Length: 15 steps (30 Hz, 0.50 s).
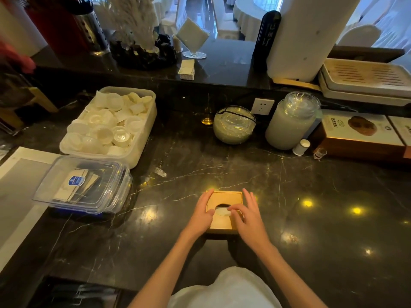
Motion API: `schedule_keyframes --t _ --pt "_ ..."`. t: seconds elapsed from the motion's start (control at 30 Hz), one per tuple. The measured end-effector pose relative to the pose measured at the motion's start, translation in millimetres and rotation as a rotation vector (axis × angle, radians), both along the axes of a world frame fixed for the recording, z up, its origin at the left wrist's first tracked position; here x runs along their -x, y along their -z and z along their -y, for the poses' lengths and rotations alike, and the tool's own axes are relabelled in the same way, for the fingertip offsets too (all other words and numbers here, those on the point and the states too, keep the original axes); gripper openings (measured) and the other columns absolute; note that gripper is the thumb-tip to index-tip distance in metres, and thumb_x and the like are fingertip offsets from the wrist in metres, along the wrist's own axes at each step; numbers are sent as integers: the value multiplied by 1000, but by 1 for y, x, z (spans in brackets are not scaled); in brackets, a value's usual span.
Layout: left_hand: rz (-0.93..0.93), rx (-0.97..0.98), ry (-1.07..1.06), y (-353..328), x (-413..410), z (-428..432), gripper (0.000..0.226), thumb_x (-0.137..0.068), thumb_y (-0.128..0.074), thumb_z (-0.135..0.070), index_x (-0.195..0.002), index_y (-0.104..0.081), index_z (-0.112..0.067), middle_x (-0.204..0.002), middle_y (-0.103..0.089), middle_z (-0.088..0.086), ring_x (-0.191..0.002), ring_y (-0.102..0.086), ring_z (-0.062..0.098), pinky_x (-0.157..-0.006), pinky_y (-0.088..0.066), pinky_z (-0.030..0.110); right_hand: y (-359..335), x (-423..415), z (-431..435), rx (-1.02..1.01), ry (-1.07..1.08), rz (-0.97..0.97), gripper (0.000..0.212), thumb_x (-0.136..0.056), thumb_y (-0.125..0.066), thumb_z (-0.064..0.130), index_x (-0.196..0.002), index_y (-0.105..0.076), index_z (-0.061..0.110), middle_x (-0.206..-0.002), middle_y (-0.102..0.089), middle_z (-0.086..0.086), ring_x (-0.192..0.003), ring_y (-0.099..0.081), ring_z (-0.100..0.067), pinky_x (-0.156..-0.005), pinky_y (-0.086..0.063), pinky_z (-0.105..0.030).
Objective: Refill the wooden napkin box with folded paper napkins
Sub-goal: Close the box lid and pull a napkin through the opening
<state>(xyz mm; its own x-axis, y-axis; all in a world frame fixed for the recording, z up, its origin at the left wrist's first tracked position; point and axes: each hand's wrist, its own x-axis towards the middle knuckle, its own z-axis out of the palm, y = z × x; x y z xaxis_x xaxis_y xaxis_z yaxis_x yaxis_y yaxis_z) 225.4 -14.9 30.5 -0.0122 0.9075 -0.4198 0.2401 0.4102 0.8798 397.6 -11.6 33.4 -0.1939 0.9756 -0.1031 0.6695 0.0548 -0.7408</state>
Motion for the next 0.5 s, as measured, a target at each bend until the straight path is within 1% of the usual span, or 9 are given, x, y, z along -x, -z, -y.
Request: schedule_keyframes --t 0.07,0.13,0.27,0.33,0.4,0.5 --pt "-27 35 30 1 2 -8 69 -94 -48 2 -149 -30 -36 -160 -19 -2 -147 -19 20 -116 -27 42 0 9 -9 -108 -104 224 22 -98 -52 30 -106 -72 30 -164 -12 3 -151 7 -20 -116 -4 -41" --pt "-24 34 38 3 6 -8 71 -93 -50 2 -148 -31 -37 -160 -20 -2 -148 -17 20 -118 -25 43 0 20 -14 -143 -168 372 23 -98 -52 34 -108 -72 32 -164 -11 -1 -150 12 -25 -117 -1 -46" --pt "16 6 -16 6 4 -2 67 -96 -49 1 -148 -32 -37 -160 -21 -3 -148 -19 19 -118 -26 42 -2 38 -19 -121 -227 530 20 -96 -55 35 -101 -73 30 -165 -6 -4 -146 21 -31 -120 2 -55" --pt "24 7 -54 6 0 2 65 -97 -48 -1 -148 -33 -38 -160 -22 -3 -147 -21 19 -118 -27 43 -3 41 -21 -95 -259 603 18 -96 -56 35 -103 -72 31 -165 1 -5 -145 25 -35 -118 5 -59" --pt "31 -3 -74 6 -1 4 64 -97 -48 -2 -147 -34 -39 -159 -24 -3 -147 -23 19 -119 -27 47 -6 42 -23 -69 -295 677 19 -96 -55 38 -105 -70 33 -164 7 -5 -144 28 -38 -116 9 -61" --pt "41 -5 -78 7 -1 6 63 -98 -47 -3 -147 -34 -39 -159 -25 -3 -146 -23 19 -119 -27 46 -11 44 -25 -65 -310 737 21 -96 -53 41 -104 -71 34 -164 7 -6 -144 27 -39 -117 10 -62"
